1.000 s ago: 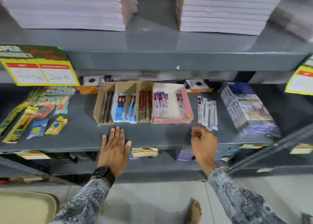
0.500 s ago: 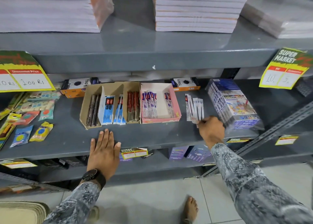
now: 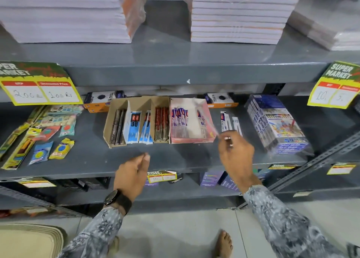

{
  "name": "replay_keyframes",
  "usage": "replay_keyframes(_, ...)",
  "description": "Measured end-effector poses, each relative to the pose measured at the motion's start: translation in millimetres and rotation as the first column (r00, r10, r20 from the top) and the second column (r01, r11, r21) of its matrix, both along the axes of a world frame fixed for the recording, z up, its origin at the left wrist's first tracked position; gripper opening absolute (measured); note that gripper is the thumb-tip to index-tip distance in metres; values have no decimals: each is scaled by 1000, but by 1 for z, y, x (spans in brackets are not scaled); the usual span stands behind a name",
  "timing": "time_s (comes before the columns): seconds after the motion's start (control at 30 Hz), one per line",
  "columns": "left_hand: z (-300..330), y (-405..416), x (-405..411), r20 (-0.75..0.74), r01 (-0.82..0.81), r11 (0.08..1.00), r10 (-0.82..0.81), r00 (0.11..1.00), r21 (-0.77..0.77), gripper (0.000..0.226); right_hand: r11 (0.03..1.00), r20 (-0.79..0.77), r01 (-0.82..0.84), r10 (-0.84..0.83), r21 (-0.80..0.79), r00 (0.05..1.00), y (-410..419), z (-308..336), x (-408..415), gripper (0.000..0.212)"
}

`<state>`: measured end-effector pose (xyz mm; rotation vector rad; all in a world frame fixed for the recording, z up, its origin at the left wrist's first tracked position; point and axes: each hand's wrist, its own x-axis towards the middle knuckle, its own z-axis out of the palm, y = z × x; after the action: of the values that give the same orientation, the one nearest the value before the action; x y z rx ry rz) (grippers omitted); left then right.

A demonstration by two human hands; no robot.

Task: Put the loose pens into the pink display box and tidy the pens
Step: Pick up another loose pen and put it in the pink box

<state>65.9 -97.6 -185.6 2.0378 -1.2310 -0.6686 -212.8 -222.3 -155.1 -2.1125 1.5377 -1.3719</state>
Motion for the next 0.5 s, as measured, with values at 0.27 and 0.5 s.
replay_keyframes(0.27, 47, -3, -14, -871, -142, 987, 140, 471, 82, 44, 763, -471, -596, 441, -251, 764, 35, -35, 40, 14)
replay_keyframes(0.5, 36, 3, -4, -846, -183, 982, 137, 515, 47, 28, 837, 47, -493, 497, 235, 866, 48, -26, 48, 5)
